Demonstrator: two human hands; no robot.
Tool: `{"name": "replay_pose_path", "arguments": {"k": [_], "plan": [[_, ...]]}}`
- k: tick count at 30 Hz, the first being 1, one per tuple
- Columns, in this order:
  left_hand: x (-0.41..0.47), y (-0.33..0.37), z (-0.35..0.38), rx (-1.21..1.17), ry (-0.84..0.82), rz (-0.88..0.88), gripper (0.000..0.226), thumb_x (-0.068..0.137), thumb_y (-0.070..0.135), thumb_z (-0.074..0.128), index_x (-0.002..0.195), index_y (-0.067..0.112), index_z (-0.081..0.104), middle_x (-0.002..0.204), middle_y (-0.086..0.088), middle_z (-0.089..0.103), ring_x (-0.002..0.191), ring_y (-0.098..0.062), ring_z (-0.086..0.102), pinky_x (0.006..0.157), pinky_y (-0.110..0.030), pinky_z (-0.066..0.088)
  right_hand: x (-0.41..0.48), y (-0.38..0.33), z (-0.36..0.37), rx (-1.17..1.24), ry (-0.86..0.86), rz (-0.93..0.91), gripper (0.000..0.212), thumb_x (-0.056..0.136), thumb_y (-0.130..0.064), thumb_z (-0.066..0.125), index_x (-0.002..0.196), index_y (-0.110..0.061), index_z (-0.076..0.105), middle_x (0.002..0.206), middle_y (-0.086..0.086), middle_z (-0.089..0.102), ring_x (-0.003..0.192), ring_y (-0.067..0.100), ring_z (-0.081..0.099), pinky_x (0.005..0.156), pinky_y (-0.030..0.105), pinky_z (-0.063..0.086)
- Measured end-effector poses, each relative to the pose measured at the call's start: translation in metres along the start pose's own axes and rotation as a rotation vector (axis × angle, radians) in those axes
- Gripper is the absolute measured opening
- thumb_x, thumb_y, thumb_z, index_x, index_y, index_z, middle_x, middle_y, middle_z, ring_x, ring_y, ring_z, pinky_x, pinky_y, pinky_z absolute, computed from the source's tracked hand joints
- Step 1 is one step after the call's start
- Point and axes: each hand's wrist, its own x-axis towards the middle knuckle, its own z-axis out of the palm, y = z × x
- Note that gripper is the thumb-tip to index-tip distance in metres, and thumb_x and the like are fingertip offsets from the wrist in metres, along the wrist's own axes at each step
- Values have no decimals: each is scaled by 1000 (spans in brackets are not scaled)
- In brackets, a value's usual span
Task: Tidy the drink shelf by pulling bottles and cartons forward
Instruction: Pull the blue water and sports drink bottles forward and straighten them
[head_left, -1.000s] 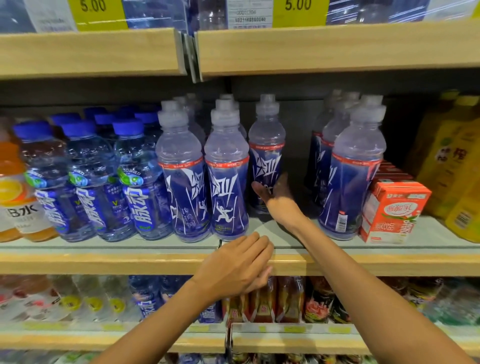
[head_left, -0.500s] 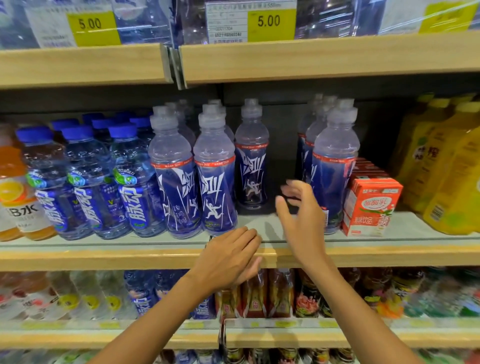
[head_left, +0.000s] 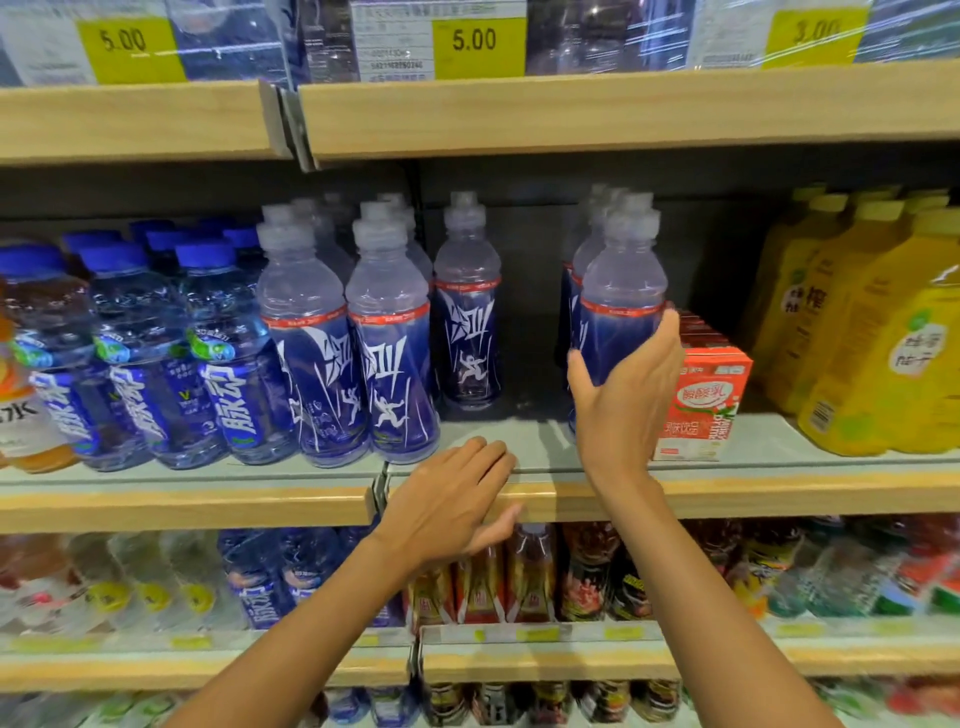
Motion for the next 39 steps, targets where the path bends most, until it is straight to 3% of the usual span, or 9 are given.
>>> {"name": "replay_pose_path", "arguments": {"k": [3, 11, 19, 24, 27, 29, 32, 35, 39], "plan": [[0, 1, -1, 10, -18, -11, 48, 95, 43, 42, 112, 4, 65, 110, -10, 66, 95, -23, 62, 76, -33, 53, 2, -3, 6, -55, 23, 42, 84, 80, -23, 76, 143, 4, 28, 145, 22, 38, 136, 35, 36, 111, 40, 32], [1, 2, -4, 25, -41, -15, 49, 94, 43, 40, 111, 5, 66, 109, -9, 66, 95, -22, 62, 75, -30, 52, 1, 2, 3, -61, 50, -18, 63, 78, -24, 76, 127, 2, 45, 127, 19, 49, 117, 29, 47, 97, 34, 43], [0, 3, -2, 29, -24, -19, 47, 94, 43, 40, 111, 6, 65, 109, -8, 66, 94, -21, 61, 75, -30, 51, -8, 10, 11, 111, -58, 69, 76, 86, -25, 69, 145, -4, 26, 143, 14, 43, 130, 26, 44, 100, 29, 40], [1, 6, -5, 21, -14, -43, 47, 94, 42, 39, 110, 6, 64, 108, -8, 65, 92, -21, 62, 72, -30, 51, -10, 23, 14, 180, -133, 175, 68, 78, -29, 77, 129, -8, 38, 126, 10, 53, 113, 22, 55, 81, 20, 45], [1, 9, -10, -2, -40, -64, 46, 94, 41, 39, 110, 6, 64, 108, -8, 65, 93, -21, 62, 72, -29, 50, -7, 23, 11, 174, -159, 141, 67, 77, -29, 78, 127, -6, 38, 121, 11, 54, 106, 17, 55, 71, 5, 32], [1, 10, -15, -41, -89, -82, 47, 94, 42, 38, 112, 7, 63, 110, -7, 65, 95, -20, 61, 71, -27, 48, -7, 22, 5, 183, -175, 113, 68, 76, -29, 78, 125, -7, 38, 120, 10, 54, 99, 9, 50, 65, 4, 28], [3, 9, -21, -132, -154, -151, 45, 96, 44, 39, 119, 10, 59, 118, -4, 60, 104, -18, 57, 75, -26, 45, -10, 20, -11, 272, -266, 96, 65, 73, -31, 80, 119, -14, 37, 114, 1, 51, 97, 5, 48, 65, 7, 34], [7, 11, -31, -343, -87, -401, 33, 99, 38, 44, 118, 15, 58, 114, 1, 63, 103, -14, 58, 78, -27, 45, -14, 13, -33, 387, -399, 110, 64, 72, -31, 81, 113, -26, 32, 106, -14, 45, 90, 1, 53, 58, 5, 42], [33, 17, -66, -1021, 221, -790, 23, 101, 29, 44, 110, 18, 62, 103, 1, 70, 98, -14, 65, 84, -27, 51, -30, -1, -57, 545, -528, 107, 63, 71, -27, 81, 116, -25, 37, 99, -23, 48, 88, -27, 49, 60, -4, 39]]}}
